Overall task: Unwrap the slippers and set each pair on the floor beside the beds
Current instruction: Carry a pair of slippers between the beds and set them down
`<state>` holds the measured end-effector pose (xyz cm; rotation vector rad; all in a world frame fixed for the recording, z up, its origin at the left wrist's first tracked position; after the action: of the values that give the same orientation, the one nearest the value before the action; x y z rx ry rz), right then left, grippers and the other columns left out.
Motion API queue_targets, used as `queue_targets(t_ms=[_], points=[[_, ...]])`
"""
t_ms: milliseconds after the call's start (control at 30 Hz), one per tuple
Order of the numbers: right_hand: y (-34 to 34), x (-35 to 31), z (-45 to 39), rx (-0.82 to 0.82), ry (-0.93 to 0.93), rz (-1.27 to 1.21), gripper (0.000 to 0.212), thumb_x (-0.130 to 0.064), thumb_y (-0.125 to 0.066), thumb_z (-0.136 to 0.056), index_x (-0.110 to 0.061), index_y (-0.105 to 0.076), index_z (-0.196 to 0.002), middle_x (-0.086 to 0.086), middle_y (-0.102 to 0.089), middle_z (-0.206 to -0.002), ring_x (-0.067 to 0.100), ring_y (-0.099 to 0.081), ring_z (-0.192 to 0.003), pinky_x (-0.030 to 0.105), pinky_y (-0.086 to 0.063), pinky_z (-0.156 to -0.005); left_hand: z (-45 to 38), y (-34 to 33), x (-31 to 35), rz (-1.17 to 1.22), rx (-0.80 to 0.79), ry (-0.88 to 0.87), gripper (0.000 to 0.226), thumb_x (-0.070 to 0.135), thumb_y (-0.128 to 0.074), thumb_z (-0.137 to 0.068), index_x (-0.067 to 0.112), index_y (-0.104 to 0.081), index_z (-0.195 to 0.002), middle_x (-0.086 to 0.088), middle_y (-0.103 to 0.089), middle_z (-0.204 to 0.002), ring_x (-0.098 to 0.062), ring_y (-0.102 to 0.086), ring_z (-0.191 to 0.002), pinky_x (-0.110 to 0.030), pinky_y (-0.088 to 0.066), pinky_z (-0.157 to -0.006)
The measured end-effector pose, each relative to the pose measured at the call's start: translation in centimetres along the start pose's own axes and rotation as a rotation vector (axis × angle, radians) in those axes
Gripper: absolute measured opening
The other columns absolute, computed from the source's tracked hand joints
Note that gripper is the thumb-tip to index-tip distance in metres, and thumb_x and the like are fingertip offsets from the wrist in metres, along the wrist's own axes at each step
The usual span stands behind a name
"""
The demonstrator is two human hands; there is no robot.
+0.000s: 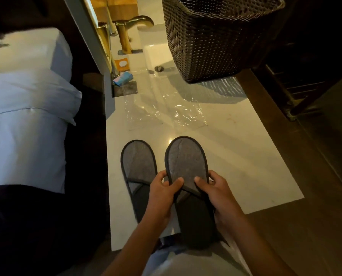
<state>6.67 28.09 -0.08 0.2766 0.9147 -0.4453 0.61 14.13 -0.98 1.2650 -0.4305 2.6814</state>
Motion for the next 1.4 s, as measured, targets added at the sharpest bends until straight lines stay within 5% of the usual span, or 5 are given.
queue_targets(t_ms=[333,567,733,1067,1400], points=[[-1.7,0.3,2.4,-0.187,0.065,0.113,0.016,-0.022,-0.071,-0.087,-0.018,-0.068,-0.103,0.003,-0.078,-0.096,0.017,-0.076,-0.086,0.037,-0.063,-0.075,5.1,3.0,-1.8,0.001,0.185,-0.145,0.032,0.015,-0.070,-0.088,0.020,-0.057,-0.117,-0.005,-0.074,-0.105,-0.012,-0.075,-0.087,-0.022,-0.059,-0.064],[-3.4,-0.1,4.5,-0.446,0.054,0.207,0.017,-0.022,-0.071,-0.088,-0.018,-0.068,-0.104,0.003,-0.077,-0.096,0.014,-0.076,-0.082,0.027,-0.061,-0.066,10.4,4.1,-3.4,0.129,0.415,-0.193,0.032,0.017,-0.072,-0.085,0.020,-0.058,-0.113,-0.013,-0.070,-0.113,-0.026,-0.073,-0.098,-0.047,-0.061,-0.082],[-5.8,1.0,7.6,-0.590,0.103,0.329,0.017,-0.025,-0.069,-0.088,-0.022,-0.067,-0.105,-0.002,-0.075,-0.097,0.011,-0.073,-0.085,0.026,-0.060,-0.066,15.1,6.1,-5.6,0.236,0.601,-0.222,0.025,0.010,-0.071,-0.086,0.016,-0.062,-0.109,-0.010,-0.077,-0.093,-0.021,-0.076,-0.084,-0.036,-0.062,-0.071],[-15.4,5.2,15.9,-0.920,0.163,0.517,0.011,-0.017,-0.073,-0.086,-0.021,-0.067,-0.094,0.005,-0.076,-0.098,0.021,-0.074,-0.090,0.045,-0.061,-0.084,25.6,13.3,-10.9,0.473,0.896,-0.407,0.038,-0.001,-0.067,-0.086,0.021,-0.061,-0.116,-0.006,-0.078,-0.097,-0.021,-0.076,-0.089,-0.026,-0.059,-0.067],[-30.3,15.2,30.2,-1.204,0.131,0.705,0.014,-0.017,-0.074,-0.085,-0.015,-0.068,-0.097,0.012,-0.076,-0.101,0.026,-0.075,-0.091,0.050,-0.060,-0.085,39.9,26.9,-19.1,0.694,1.205,-0.446,0.045,0.003,-0.072,-0.083,0.018,-0.058,-0.124,-0.021,-0.075,-0.104,-0.037,-0.073,-0.094,-0.049,-0.059,-0.082]])
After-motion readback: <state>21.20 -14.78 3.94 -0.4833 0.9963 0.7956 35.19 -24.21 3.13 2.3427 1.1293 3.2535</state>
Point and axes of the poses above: each hand's wrist, its own z-axis away from the middle knuckle, its own y-axis out of the back of the hand, x = y × z, the point moved 2 cm from there along -z, towards the middle knuckle
